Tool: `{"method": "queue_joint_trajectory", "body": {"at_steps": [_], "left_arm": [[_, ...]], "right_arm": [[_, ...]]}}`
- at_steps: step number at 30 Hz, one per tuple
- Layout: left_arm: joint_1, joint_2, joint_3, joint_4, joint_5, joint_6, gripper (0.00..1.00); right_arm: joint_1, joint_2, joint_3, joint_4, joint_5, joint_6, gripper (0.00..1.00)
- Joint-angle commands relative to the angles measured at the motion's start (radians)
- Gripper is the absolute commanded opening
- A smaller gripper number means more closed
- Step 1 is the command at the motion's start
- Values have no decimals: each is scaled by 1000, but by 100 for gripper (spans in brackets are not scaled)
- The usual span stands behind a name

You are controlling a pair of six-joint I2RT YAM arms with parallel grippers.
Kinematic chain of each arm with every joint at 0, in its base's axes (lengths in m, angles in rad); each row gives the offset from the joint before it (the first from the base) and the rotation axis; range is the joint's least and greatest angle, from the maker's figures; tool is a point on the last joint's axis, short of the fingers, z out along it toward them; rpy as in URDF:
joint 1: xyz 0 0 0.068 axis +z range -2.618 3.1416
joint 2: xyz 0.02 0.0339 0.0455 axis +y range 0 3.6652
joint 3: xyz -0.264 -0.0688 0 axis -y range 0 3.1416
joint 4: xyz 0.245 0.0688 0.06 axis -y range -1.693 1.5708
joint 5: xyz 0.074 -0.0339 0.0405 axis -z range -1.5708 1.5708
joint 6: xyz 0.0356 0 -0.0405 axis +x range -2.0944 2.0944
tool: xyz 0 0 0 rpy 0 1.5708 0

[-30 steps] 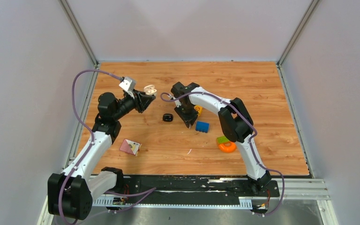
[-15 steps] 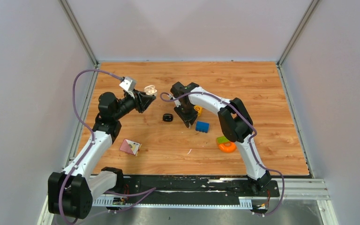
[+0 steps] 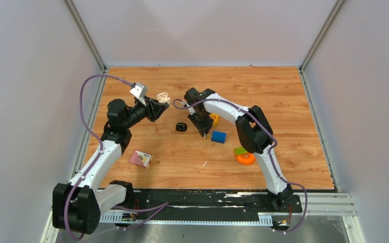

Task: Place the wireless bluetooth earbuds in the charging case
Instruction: Pick up the right earbud from the center of the board, then insert the right earbud into the right side groove of the charging case.

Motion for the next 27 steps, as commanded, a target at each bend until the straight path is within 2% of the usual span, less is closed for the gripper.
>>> {"method": "queue_joint_trajectory", "body": {"at_steps": [1,9,16,19,23,25,27], "left_arm": [[4,10,10,47,28,-9,1],[4,60,-2,91,55,-14,1],[4,105,3,169,89,-63,1],[3,131,6,232,121,-111,1],[-1,172,16,337,181,-189,1],[-8,194,30,375,219,-223,1],[-18,211,39,410,249,-252,1]], "right_arm": [[-7,-12,-5,133,13,-9,6],[-15,-247,-44,187,2,-97,3],[-41,-501,-185,253,-75,-126,2],[-46,-618,-278,389,-94,-141,2],[-47,-771,-433,694,-125,-170,2],[-45,-820,-492,859,-147,-177,2],[-38,-837,-508,943,-166,-182,2]]}}
